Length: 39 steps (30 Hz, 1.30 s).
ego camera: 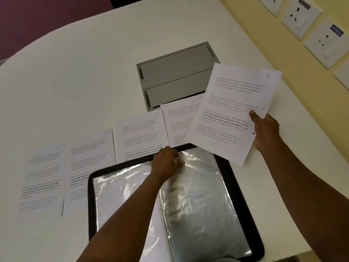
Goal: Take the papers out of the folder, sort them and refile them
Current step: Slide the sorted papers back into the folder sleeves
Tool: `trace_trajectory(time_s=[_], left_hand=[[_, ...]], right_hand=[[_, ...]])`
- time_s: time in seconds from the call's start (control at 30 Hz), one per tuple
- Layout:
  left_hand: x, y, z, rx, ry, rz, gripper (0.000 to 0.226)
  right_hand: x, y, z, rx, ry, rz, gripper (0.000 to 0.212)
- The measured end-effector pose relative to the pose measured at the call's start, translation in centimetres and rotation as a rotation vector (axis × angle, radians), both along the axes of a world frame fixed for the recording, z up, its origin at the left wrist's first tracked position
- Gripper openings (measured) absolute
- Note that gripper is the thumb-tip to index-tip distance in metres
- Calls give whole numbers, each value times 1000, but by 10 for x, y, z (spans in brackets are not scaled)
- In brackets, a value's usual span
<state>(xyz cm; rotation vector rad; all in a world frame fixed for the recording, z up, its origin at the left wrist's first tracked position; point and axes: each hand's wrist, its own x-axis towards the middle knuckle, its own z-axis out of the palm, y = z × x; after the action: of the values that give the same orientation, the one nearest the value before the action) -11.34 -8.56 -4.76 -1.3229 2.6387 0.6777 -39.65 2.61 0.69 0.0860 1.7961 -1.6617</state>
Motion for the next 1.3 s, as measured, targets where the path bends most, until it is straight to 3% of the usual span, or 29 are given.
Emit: trace_trajectory(time_s=[0.13, 0.3, 0.47, 0.6, 0.97, 1.3], left_hand=[[1, -15, 4, 119, -19, 12, 8], [-3, -22, 10, 202, 17, 11, 10], [0, -19, 11, 220, 59, -21, 7], [3, -12, 13, 126, 88, -61, 14], [8, 0, 18, 274, 58, -43, 15], [11, 5, 11, 156, 172, 72, 14]], right_hand=[[-8, -10, 2, -65, -114, -73, 18], [-7, -28, 0, -98, -166, -47, 32], [-4, -51, -9, -96, -179, -24, 26], [4, -71, -16, -79, -193, -10, 26], [46, -126, -38, -246, -356, 129, 22], [74, -137, -62, -245, -407, 335, 23]])
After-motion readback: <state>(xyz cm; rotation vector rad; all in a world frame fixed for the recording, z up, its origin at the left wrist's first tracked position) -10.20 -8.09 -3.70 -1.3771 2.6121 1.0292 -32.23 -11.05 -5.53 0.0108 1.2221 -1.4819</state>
